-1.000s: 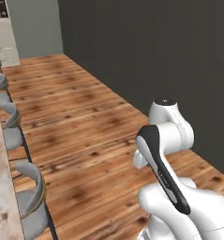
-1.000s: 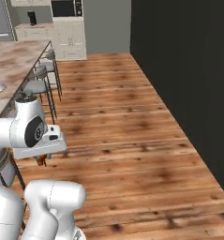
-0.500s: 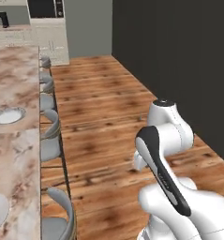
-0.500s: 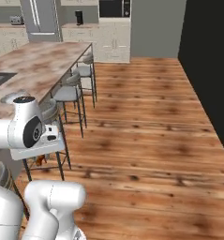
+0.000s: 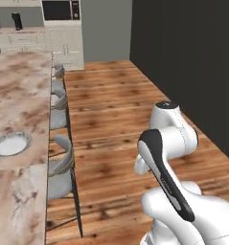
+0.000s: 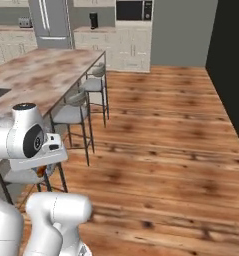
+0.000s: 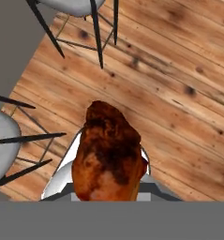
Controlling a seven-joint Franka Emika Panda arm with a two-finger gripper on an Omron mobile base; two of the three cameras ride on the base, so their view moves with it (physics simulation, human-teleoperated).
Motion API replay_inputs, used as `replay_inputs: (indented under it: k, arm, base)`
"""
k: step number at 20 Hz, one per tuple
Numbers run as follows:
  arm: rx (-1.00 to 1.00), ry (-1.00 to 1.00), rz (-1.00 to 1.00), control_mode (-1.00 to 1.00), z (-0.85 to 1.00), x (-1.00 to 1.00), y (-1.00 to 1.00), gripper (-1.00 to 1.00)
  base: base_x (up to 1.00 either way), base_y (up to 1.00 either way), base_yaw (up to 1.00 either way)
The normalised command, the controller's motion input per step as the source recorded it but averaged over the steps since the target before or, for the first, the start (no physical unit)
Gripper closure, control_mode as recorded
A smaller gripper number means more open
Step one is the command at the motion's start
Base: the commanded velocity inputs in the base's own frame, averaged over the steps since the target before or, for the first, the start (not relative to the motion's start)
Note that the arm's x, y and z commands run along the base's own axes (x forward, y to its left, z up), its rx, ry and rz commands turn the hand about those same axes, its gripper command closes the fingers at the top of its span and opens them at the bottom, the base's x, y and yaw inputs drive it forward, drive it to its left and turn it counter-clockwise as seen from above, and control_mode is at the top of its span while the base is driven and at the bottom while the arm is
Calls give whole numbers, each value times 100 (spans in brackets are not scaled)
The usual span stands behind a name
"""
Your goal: Take the chicken drumsticks from the pan and place one on each plate on the dining counter.
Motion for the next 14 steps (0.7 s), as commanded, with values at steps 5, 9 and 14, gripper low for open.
replay_inputs:
  k: [5,9,14]
  arm:
    - [0,0,0,100,0,0,0,100]
    - [0,0,0,100,0,0,0,100]
    - [0,0,0,100,0,0,0,100]
  base:
    - [100,-5,25]
    - [100,0,48]
    - [96,0,64]
